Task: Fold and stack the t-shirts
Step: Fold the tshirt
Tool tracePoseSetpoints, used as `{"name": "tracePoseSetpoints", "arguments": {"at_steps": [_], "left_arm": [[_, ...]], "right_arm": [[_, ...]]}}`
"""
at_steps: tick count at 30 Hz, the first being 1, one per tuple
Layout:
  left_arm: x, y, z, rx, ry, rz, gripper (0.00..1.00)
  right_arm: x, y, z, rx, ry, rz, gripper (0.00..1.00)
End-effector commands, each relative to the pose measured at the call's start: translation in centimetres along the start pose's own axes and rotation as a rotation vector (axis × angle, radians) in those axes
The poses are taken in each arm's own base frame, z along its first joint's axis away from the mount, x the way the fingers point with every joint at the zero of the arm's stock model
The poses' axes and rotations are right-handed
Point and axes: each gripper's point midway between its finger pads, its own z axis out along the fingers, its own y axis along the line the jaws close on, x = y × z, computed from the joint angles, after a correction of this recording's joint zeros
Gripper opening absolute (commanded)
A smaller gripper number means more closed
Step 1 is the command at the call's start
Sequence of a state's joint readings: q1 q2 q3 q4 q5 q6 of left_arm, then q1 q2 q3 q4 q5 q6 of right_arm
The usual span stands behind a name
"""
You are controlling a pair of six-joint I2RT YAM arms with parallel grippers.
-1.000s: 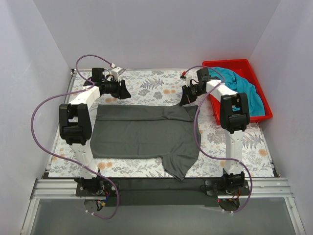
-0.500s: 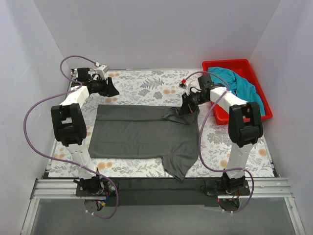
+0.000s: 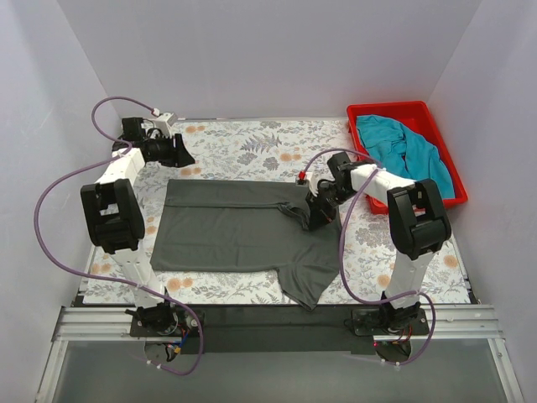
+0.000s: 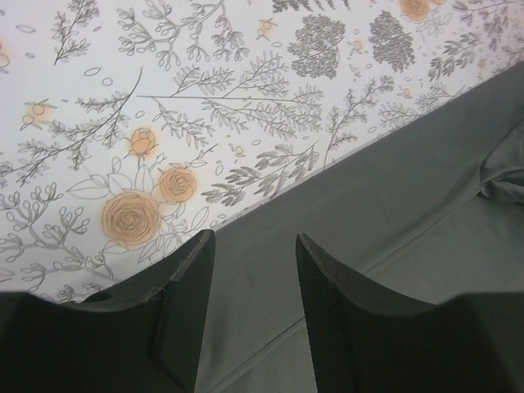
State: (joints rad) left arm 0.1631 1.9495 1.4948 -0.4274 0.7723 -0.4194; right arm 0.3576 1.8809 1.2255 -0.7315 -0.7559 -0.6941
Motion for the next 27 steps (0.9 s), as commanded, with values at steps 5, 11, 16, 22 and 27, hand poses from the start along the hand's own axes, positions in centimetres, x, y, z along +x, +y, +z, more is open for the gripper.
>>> {"name": "tracePoseSetpoints", "arguments": {"at_steps": [5, 11, 16, 22, 27], "left_arm": [[0.1, 3.3, -1.2, -0.142, 0.046, -0.022, 0.44], [1.5, 7.0, -1.1, -0.25, 0.12, -0.079, 0.45], [3.3, 8.2, -1.3, -0.276, 0.177, -0.111, 0.46], [4.0, 8.9, -2.2, -0.301, 0.191, -0.126, 0.47], [4.2, 9.4, -2.9, -0.291, 0.191, -0.167, 0.48]], "right_arm": [[-2.9, -0.8, -4.4, 0.132, -0.013, -0.1, 0.41], [-4.8, -6.6, -8.0, 0.37, -0.037, 0.021, 0.42], [-4.4, -12.4, -10.9, 0.654, 0.055, 0.075, 0.42], [-3.2, -14.1, -11.6, 0.733, 0.098, 0.149, 0.46], [-2.5, -14.8, -10.9, 0.722, 0.094, 0.211, 0.46]]}}
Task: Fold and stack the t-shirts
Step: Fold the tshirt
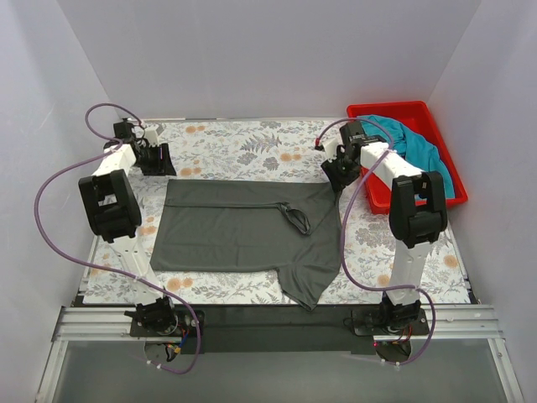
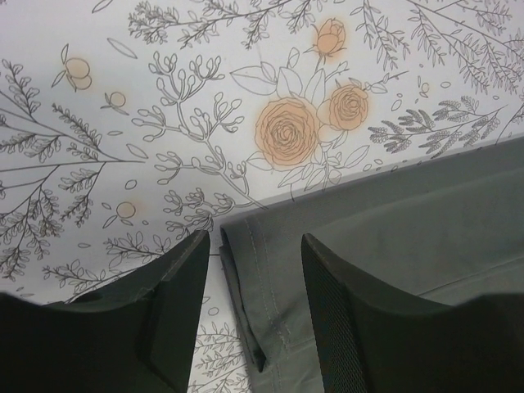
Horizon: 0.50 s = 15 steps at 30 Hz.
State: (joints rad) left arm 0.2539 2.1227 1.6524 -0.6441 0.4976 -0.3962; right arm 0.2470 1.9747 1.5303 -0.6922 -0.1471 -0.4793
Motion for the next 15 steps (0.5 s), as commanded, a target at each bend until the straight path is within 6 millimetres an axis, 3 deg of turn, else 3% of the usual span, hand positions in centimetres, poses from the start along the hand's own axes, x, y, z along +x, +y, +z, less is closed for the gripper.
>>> {"name": "tracePoseSetpoints", "arguments": {"at_steps": [1, 15], "left_arm": [[-0.9, 0.5, -1.5, 0.001, -0.016, -0.009, 0.48], [1.5, 0.1, 0.1, 0.064, 0.077, -0.072, 0.44]], "right_arm": [[-1.0, -1.1, 0.0, 0.031, -0.017, 0.057, 0.45], [-1.3, -1.4, 1.3, -0.054, -0.039, 0.172, 0.34]]}}
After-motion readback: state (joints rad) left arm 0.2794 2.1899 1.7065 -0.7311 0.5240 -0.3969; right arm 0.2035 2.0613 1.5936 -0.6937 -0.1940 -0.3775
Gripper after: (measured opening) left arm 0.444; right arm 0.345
